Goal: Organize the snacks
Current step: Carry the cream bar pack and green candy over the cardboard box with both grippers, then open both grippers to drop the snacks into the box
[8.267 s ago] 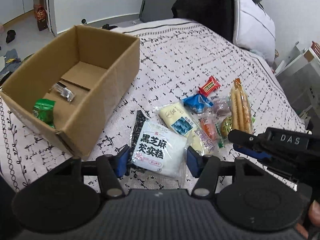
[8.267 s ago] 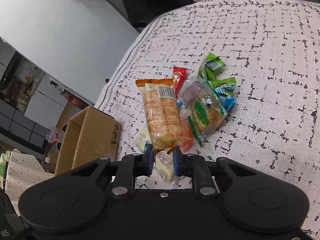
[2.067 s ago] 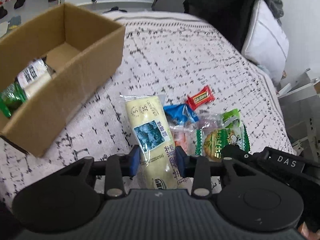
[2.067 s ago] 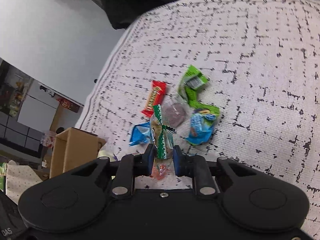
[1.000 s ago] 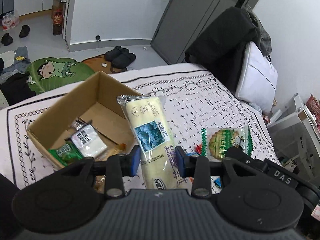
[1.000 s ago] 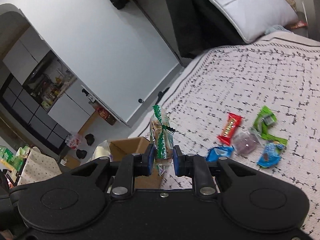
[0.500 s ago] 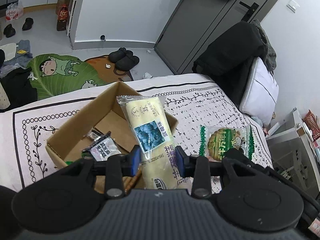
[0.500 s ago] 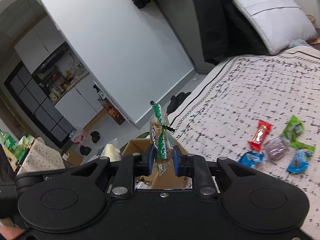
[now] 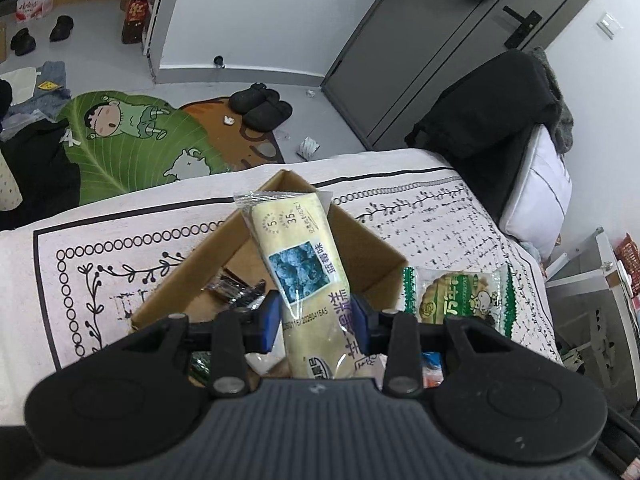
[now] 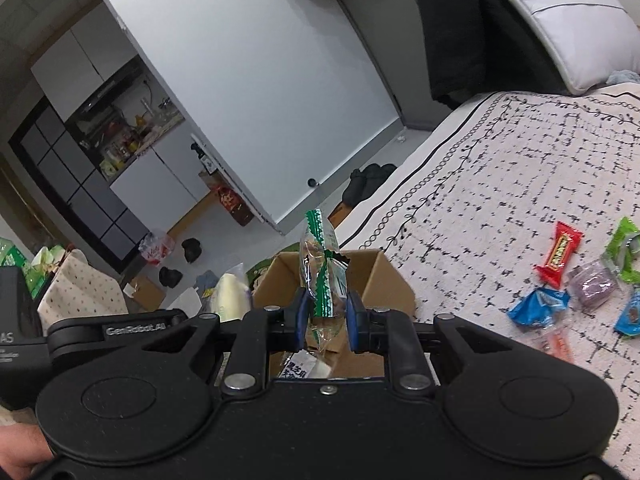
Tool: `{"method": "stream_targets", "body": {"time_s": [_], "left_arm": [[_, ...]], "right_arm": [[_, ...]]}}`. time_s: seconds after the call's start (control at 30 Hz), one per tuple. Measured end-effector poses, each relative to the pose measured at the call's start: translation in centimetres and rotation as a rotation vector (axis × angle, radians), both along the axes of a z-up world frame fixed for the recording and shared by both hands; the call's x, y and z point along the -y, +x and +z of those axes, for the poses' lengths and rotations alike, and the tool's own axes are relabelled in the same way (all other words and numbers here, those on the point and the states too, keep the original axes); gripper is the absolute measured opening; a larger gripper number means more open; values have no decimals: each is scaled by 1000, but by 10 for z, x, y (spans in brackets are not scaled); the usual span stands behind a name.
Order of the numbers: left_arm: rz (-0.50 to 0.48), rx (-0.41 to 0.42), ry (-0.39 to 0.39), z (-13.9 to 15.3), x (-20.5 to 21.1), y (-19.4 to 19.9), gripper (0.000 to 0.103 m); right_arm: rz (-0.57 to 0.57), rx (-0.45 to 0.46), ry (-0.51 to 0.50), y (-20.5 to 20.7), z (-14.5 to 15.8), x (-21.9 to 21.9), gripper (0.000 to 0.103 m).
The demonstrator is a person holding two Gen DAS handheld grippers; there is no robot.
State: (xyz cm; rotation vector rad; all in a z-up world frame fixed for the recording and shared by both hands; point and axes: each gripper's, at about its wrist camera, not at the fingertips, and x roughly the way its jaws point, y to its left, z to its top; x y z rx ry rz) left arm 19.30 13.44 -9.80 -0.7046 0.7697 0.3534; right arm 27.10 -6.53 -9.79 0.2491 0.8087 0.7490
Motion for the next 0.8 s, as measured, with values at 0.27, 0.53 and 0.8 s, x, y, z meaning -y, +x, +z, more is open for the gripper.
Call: {"method": "stream_targets", "body": {"time_s": [0.27,0.53,0.8], "left_arm": [[-44,-14,-1,-9,-11,19,37],[-34,-48,14,-11,-18,25,43],[7,-53,22,-4,-27,9,58]], "right_arm": [[19,-18,-29,2,-7,-19,20],[39,-39,-55,5,-13,-29,20],[41,-38,-79,-2,-12,-34,37]]}}
